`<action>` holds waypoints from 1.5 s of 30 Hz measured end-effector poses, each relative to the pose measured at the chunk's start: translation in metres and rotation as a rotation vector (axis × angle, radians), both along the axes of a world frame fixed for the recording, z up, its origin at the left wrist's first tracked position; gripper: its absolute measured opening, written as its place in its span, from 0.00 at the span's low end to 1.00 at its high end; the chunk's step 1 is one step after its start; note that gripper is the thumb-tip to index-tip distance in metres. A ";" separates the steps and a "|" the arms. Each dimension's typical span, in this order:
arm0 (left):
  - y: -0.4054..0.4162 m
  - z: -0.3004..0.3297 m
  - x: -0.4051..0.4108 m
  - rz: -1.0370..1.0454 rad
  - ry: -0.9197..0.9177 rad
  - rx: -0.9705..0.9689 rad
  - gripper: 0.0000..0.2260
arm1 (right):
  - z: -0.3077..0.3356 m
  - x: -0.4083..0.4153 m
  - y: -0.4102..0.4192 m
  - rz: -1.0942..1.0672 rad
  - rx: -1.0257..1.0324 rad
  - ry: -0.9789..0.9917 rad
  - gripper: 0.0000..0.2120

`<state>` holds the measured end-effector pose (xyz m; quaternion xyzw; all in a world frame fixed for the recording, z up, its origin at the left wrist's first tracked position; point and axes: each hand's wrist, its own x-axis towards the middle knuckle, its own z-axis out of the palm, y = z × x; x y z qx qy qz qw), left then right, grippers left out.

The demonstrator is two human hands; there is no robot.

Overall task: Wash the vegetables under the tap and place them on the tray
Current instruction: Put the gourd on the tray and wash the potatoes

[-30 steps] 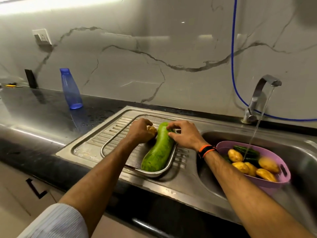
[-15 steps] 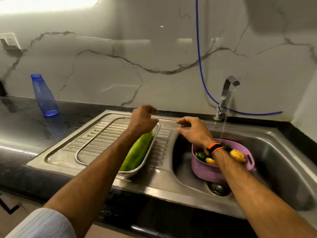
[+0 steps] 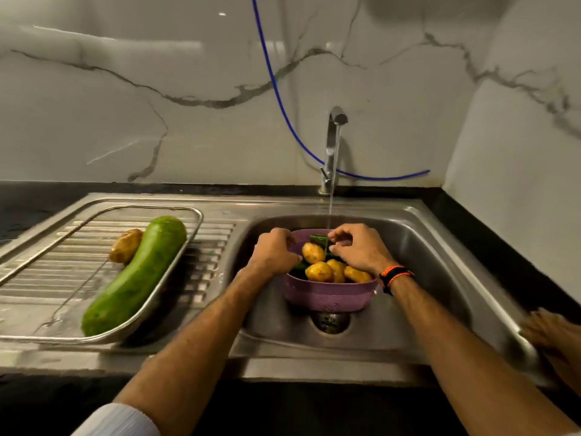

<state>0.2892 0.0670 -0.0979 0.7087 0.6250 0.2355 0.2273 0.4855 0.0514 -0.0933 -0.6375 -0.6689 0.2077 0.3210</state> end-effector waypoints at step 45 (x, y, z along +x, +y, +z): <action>0.034 -0.018 0.073 0.004 -1.328 -0.401 0.15 | -0.005 -0.020 0.037 -0.108 -0.074 0.318 0.17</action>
